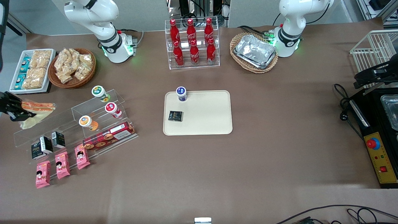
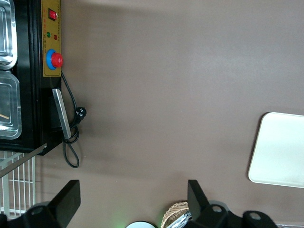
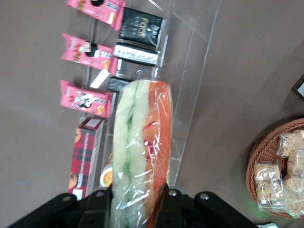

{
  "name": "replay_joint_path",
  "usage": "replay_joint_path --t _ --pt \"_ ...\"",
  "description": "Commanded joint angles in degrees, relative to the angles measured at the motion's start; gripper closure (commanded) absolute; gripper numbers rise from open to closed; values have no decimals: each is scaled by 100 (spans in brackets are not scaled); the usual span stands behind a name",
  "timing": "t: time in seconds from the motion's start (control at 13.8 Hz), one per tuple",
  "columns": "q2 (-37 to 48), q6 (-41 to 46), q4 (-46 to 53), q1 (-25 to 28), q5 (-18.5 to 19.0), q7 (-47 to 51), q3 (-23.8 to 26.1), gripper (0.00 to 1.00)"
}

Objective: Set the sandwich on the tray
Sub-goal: 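Lift the sandwich off the rack and carry it over the cream tray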

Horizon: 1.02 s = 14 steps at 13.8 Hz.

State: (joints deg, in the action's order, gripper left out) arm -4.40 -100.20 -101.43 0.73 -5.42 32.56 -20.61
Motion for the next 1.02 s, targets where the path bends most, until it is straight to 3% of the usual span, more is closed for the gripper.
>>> replay_joint_path --t 0.0,0.44,0.94 --pt "-184 641 860 330 -100 14 -22 71" --pt "-166 730 1432 1603 -108 425 -22 70" --pt "-359 317 1538 3318 -100 2744 -30 70"
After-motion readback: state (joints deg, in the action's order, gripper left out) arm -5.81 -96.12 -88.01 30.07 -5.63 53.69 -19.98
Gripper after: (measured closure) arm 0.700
